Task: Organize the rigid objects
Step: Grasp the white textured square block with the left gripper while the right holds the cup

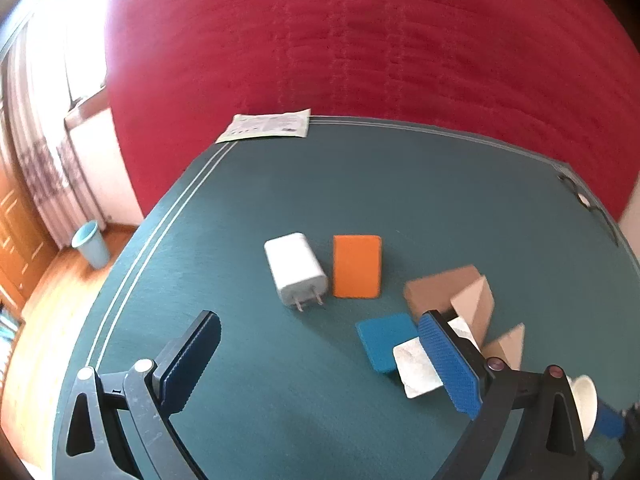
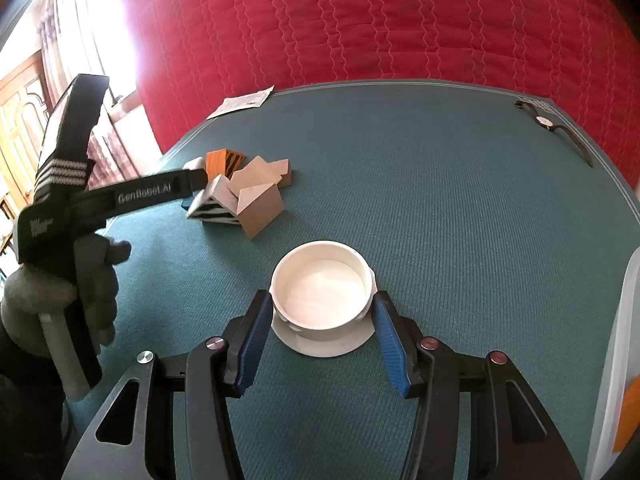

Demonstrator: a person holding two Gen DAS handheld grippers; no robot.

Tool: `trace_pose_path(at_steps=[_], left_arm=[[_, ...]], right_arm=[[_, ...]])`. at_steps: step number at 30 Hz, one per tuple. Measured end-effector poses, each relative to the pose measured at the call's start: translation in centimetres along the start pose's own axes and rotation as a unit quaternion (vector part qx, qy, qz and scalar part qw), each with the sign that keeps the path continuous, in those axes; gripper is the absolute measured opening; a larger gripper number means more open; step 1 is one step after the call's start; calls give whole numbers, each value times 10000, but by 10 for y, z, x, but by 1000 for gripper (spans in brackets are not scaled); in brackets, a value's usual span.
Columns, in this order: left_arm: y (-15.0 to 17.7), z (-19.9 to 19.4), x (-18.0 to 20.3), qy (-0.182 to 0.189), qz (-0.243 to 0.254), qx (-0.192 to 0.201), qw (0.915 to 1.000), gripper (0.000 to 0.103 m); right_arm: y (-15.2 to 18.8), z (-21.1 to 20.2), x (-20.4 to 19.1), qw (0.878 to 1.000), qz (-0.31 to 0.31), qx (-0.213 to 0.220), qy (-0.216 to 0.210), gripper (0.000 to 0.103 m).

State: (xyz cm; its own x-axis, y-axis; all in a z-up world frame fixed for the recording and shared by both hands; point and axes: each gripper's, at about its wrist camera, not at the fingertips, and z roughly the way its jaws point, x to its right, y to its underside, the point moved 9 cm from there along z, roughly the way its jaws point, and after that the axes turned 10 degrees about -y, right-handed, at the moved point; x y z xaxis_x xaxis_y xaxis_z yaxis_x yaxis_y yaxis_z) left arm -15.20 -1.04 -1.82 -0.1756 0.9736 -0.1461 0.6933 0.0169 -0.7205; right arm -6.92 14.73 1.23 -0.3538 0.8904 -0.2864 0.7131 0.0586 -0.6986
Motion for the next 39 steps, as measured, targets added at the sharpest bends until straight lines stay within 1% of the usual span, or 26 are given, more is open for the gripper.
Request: trace_pose_path(at_steps=[3, 7, 11, 14, 16, 20, 23, 25, 27, 29, 30, 33, 35, 36, 37, 38, 39], left_arm=[[6, -5, 7, 65, 145, 26, 9999, 101], [19, -10, 17, 154, 320, -34, 9994, 101], [29, -18, 20, 211, 378, -27, 9991, 101], [33, -23, 25, 369, 400, -73, 9985, 101], [35, -27, 32, 454, 500, -49, 9977, 101], [31, -32, 42, 491, 731, 149, 9960, 101], [23, -27, 47, 515, 780, 178, 9955, 101], [19, -23, 50, 568, 776, 114, 9953, 101], [16, -19, 55, 701, 776, 33, 9945, 95], [16, -14, 60, 846, 835, -58, 9929, 85], [16, -13, 63, 916, 863, -76, 9920, 83], [17, -14, 69, 1042, 990, -46, 9896, 75], [18, -17, 74, 1186, 1099, -11, 9868, 66], [20, -19, 76, 1239, 1140, -24, 9857, 64], [23, -19, 78, 1295, 1200, -71, 9843, 59], [24, -19, 80, 1283, 1229, -89, 9841, 58], [26, -19, 80, 1254, 1257, -96, 9841, 54]], right_arm=[[0, 0, 0, 10000, 3, 2, -4, 53], [1, 0, 0, 10000, 8, 6, -11, 53], [0, 0, 0, 10000, 18, 10, -21, 53], [1, 0, 0, 10000, 23, 14, -23, 53], [1, 0, 1, 10000, 40, 24, -9, 53], [1, 0, 5, 9999, 92, 47, 41, 53], [-1, 3, 6, 9999, 108, 54, 66, 53], [-2, 5, 5, 9999, 111, 57, 62, 53], [-3, 5, 5, 9999, 118, 60, 51, 53], [-4, 6, 5, 9999, 129, 66, 32, 53], [-3, 5, 6, 9999, 131, 69, 26, 53], [-3, 4, 7, 9999, 132, 70, 25, 53], [-3, 4, 7, 9999, 130, 69, 27, 53], [-2, 3, 7, 9999, 131, 69, 25, 53], [-3, 4, 6, 9999, 133, 70, 22, 53], [-2, 3, 7, 9999, 135, 71, 21, 53], [-2, 2, 7, 9999, 134, 71, 21, 53]])
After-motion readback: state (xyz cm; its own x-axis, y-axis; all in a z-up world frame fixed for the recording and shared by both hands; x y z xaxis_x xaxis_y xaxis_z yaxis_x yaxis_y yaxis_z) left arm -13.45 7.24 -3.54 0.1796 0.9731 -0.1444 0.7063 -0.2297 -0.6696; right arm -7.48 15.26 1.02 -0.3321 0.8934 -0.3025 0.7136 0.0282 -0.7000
